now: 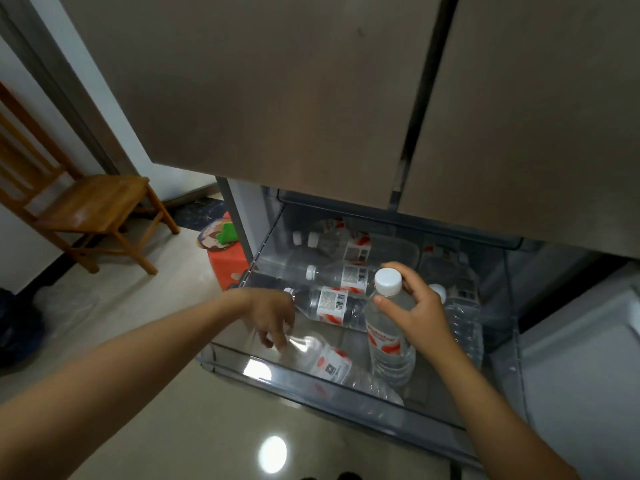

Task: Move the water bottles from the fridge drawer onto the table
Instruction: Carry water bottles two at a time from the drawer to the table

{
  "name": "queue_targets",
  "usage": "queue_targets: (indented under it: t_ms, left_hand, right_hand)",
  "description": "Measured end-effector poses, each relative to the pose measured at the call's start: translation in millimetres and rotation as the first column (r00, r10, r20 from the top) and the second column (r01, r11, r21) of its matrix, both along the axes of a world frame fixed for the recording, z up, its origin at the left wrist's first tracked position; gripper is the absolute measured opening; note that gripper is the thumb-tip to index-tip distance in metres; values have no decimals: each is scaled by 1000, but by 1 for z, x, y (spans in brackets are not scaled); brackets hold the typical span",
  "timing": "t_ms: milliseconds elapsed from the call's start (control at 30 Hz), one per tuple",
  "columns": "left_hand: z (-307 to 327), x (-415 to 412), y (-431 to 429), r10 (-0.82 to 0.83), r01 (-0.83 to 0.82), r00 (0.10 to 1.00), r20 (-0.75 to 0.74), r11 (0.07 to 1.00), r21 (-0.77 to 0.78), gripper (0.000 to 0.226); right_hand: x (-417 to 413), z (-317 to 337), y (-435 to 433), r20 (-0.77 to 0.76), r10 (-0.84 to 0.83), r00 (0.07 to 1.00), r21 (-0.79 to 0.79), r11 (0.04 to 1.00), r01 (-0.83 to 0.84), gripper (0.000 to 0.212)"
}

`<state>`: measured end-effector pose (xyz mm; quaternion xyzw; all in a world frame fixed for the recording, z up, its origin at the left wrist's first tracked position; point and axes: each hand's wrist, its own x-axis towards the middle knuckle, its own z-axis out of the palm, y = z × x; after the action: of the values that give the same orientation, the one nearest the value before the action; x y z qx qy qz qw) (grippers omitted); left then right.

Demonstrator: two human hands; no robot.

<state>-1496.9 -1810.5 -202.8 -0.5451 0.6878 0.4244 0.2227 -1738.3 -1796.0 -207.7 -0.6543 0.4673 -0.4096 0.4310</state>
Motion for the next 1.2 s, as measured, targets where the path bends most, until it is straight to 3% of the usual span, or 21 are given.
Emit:
queue_targets:
  t_ms: [100, 167, 300, 400, 500, 567, 633, 800, 900, 1033, 1200]
  left_hand:
    - [45, -15, 5, -122, 120, 992, 7, 958, -259, 31]
    - [68, -28, 13, -200, 225, 974, 103, 864, -451, 37]
    - [84, -43, 30, -158, 248, 967, 199, 760, -601, 36]
    - [80, -37, 39, -59, 150, 986, 159, 736, -660, 39]
    - [63, -27, 53, 71, -108, 994, -81, 677, -728, 40]
    - [44, -23, 62, 184, -369, 928, -325, 588, -720, 39]
    - [24, -21, 66, 283, -596, 799, -531, 491, -635, 36]
    - [-7, -39, 69, 401, -830, 541, -739, 399, -390, 41]
    - [-14, -42, 70, 412, -836, 522, -747, 419, -353, 60]
    - [-13, -42, 71, 387, -814, 528, -756, 485, -320, 71]
    - [-14, -43, 76, 382, -818, 560, -735, 396, -417, 66]
  right_hand:
    - [-3, 2, 3, -15, -16, 1000, -6, 1000, 16, 51]
    - [-5, 3, 6, -9, -37, 999, -8, 999, 37, 46]
    - [-10, 6, 11, -40, -82, 996, -21, 996, 82, 38]
    - [-13, 9, 16, -109, -95, 990, -21, 995, 93, 41]
    - [-17, 5, 28, -213, -93, 973, -22, 996, 90, 47]
    - [-18, 1, 37, -264, -110, 958, -27, 994, 106, 53]
    - [-19, -4, 45, -290, -133, 948, 0, 990, 139, 61]
    - [-25, -9, 58, -249, -171, 953, 93, 976, 199, 84]
    - [-28, -9, 57, -341, -168, 925, 97, 972, 213, 105]
    - [-28, -15, 55, -308, -145, 940, 134, 972, 193, 112]
    - [-31, -18, 56, -258, -150, 954, 148, 970, 193, 100]
